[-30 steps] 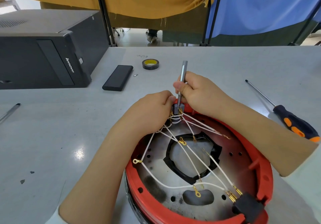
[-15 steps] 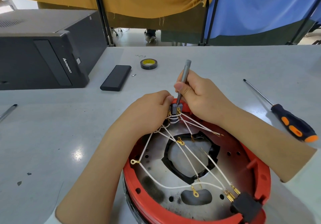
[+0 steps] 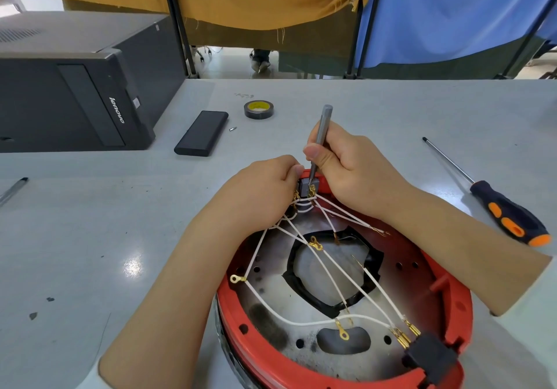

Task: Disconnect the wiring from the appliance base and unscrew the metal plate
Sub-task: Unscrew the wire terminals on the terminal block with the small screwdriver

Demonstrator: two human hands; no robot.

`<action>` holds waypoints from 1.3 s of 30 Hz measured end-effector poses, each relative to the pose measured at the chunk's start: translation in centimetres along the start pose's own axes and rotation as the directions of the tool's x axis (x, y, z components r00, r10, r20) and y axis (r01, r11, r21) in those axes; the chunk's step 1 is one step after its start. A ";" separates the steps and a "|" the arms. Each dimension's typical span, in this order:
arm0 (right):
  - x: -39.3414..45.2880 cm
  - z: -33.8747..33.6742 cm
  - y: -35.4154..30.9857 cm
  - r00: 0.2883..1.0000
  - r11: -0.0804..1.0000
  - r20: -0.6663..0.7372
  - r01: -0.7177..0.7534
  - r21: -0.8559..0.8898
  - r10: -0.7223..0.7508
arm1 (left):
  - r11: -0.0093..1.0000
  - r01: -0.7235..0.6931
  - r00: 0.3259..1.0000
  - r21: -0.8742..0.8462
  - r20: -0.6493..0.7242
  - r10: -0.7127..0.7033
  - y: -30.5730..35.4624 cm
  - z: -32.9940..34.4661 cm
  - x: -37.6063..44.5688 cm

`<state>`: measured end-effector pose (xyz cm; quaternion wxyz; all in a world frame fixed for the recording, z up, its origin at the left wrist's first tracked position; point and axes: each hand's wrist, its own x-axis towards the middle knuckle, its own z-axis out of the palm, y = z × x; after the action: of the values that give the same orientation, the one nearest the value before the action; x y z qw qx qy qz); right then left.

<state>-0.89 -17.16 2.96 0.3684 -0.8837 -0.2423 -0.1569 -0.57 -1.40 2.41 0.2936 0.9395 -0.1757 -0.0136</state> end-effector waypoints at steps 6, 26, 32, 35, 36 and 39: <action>0.4 0.0 -0.3 0.997 0.997 0.035 -0.067 -0.022 0.068 | 1.000 0.011 1.000 0.008 0.003 -0.011 0.1 0.0 0.0; 0.4 0.0 0.2 0.988 0.983 -0.001 -0.157 0.094 0.158 | 1.000 0.025 1.000 0.000 0.017 -0.025 0.2 -0.1 -0.1; 0.9 0.1 0.0 0.981 0.981 -0.002 -0.194 0.025 0.194 | 1.000 0.026 1.000 -0.001 0.016 -0.026 0.2 -0.1 0.0; 1.6 0.1 -0.3 0.965 0.965 0.037 -0.260 0.046 0.259 | 1.000 0.020 1.000 0.005 0.019 -0.020 0.3 -0.1 -0.1; 1.8 0.2 -0.3 0.960 0.959 0.049 -0.278 0.046 0.276 | 1.000 0.021 1.000 0.006 0.018 -0.021 0.3 -0.1 -0.1; 1.9 0.5 -0.3 0.956 0.956 0.041 -0.291 0.030 0.290 | 1.000 0.025 1.000 0.008 0.018 -0.025 0.2 -0.1 -0.1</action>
<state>0.59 -16.04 3.69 0.3989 -0.9056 -0.1193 -0.0805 -0.70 -1.52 2.59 0.2880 0.9427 -0.1666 -0.0249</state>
